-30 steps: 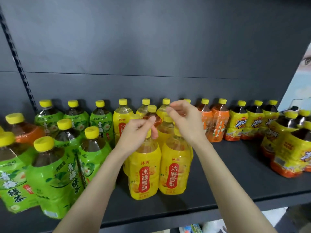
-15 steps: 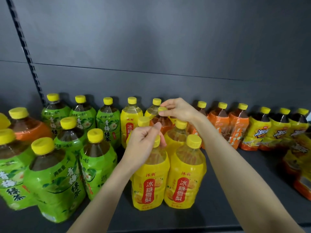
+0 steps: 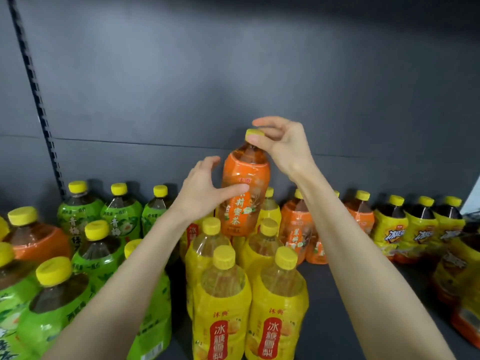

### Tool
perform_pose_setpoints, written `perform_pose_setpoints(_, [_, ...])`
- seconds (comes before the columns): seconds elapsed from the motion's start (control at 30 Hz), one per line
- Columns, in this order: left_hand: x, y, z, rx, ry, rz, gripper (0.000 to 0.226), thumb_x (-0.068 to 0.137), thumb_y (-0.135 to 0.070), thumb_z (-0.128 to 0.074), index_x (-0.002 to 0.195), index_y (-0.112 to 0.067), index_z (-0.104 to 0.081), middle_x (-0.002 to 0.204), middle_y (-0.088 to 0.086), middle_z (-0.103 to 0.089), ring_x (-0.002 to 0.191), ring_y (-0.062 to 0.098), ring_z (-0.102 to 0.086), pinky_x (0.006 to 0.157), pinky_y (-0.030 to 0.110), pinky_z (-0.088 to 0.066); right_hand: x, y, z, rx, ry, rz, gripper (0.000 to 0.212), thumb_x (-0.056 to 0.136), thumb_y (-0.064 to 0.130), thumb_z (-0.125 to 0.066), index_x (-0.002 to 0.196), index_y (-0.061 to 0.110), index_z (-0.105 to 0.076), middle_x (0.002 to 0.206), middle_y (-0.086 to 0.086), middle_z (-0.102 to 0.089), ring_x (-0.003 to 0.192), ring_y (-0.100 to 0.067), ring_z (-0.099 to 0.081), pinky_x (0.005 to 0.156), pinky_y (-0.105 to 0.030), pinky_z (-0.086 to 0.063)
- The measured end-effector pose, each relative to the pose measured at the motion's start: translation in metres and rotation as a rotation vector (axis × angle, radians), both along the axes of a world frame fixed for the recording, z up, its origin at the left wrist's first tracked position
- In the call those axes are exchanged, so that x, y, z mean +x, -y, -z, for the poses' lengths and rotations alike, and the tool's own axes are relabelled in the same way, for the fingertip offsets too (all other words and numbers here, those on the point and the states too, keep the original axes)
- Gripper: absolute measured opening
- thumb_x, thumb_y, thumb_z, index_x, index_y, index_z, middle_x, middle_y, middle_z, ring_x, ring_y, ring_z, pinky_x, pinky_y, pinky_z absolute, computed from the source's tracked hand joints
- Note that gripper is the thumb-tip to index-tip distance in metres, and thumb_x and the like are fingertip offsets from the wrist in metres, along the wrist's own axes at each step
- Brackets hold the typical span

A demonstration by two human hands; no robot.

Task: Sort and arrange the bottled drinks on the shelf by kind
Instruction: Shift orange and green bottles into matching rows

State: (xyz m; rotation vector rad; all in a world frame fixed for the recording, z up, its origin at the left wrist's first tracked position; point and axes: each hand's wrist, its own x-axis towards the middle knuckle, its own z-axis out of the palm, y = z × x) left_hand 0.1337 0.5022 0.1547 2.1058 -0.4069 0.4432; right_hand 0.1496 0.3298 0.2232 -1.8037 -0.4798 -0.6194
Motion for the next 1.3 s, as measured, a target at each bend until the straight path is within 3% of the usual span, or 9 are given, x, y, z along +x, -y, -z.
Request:
perform_pose_setpoints(0.1, [0.006,0.005,-0.016,-0.091,-0.075,0.176,0.088,0.057,-0.067,-0.077,0.128,-0.030,-0.040,0.125,-0.006,-0.059,0.114,0.014,-0.059,0.093,0.035,-0.051,-0.019,-0.007,-0.027,0.077,0.125,-0.047,0.023,0.080,0.006,-0.076,0.094,0.022,-0.066,0.082,0.009,-0.073,0.077,-0.004,-0.069,0.071,-0.019,-0.053])
perform_pose_setpoints(0.2, [0.002,0.007,-0.021,-0.295,0.033,0.241,0.071,0.053,-0.062,-0.076,0.113,-0.039,-0.045,0.113,-0.012,-0.064,0.099,0.007,-0.066,0.080,0.028,-0.056,-0.040,-0.014,-0.041,0.169,0.232,-0.096,0.023,0.079,0.004,-0.076,0.093,0.018,-0.066,0.078,0.009,-0.075,0.077,-0.005,-0.070,0.069,-0.017,-0.052])
perform_pose_setpoints(0.33, [-0.022,0.006,-0.032,-0.458,0.224,0.241,0.061,0.056,-0.052,-0.079,0.107,-0.037,-0.050,0.098,-0.024,-0.068,0.090,-0.003,-0.066,0.067,0.011,-0.051,-0.068,-0.022,-0.042,0.231,0.294,-0.211,0.022,0.088,0.006,-0.066,0.109,0.012,-0.063,0.097,0.007,-0.074,0.093,-0.004,-0.069,0.078,-0.016,-0.051])
perform_pose_setpoints(0.43, [-0.047,0.000,-0.041,-0.557,0.271,0.242,0.047,0.066,-0.037,-0.077,0.106,-0.030,-0.052,0.092,-0.030,-0.068,0.084,-0.005,-0.067,0.062,0.009,-0.050,-0.085,-0.031,-0.023,0.207,0.206,-0.272,0.045,0.088,0.028,-0.058,0.129,0.011,-0.052,0.119,0.002,-0.066,0.108,-0.002,-0.063,0.085,-0.017,-0.051])
perform_pose_setpoints(0.6, [-0.097,-0.019,-0.032,-0.644,0.290,0.209,0.049,0.073,-0.052,-0.070,0.111,-0.027,-0.054,0.097,-0.018,-0.071,0.088,0.003,-0.069,0.066,0.014,-0.052,-0.111,-0.057,0.022,0.282,-0.039,-0.473,0.055,0.085,0.050,-0.061,0.132,0.026,-0.047,0.118,0.007,-0.068,0.107,-0.009,-0.066,0.078,-0.020,-0.054])
perform_pose_setpoints(0.77, [-0.145,-0.057,-0.005,-0.579,0.232,0.070,0.060,0.070,-0.082,-0.047,0.108,-0.036,-0.052,0.098,-0.019,-0.070,0.089,0.000,-0.068,0.070,0.019,-0.053,-0.143,-0.105,0.055,0.311,-0.039,-0.492,0.046,0.085,0.055,-0.055,0.128,0.038,-0.050,0.115,0.016,-0.068,0.105,-0.004,-0.066,0.076,-0.015,-0.052])
perform_pose_setpoints(1.03, [-0.192,-0.135,0.042,-0.531,0.176,-0.043,0.060,0.081,-0.076,-0.027,0.114,-0.031,-0.050,0.099,-0.028,-0.064,0.090,-0.007,-0.063,0.068,0.007,-0.047,-0.185,-0.191,0.102,0.368,-0.114,-0.413,0.050,0.081,0.057,-0.060,0.125,0.034,-0.056,0.108,0.009,-0.071,0.096,-0.011,-0.070,0.069,-0.018,-0.054])
perform_pose_setpoints(1.17, [-0.201,-0.190,0.061,-0.473,0.144,-0.088,0.059,0.081,-0.076,-0.023,0.111,-0.035,-0.051,0.100,-0.020,-0.058,0.098,-0.006,-0.057,0.082,0.015,-0.044,-0.193,-0.243,0.124,0.390,-0.155,-0.357,0.058,0.070,0.064,-0.061,0.123,0.038,-0.056,0.105,0.012,-0.071,0.091,-0.008,-0.070,0.066,-0.017,-0.054])
perform_pose_setpoints(1.3, [-0.203,-0.271,0.084,-0.360,0.086,-0.058,0.047,0.086,-0.073,-0.018,0.103,-0.043,-0.051,0.111,-0.013,-0.050,0.110,-0.005,-0.049,0.100,0.024,-0.037,-0.204,-0.317,0.153,0.456,-0.186,-0.255,0.040,0.074,0.064,-0.063,0.111,0.049,-0.060,0.100,0.013,-0.072,0.089,-0.009,-0.071,0.065,-0.017,-0.054])
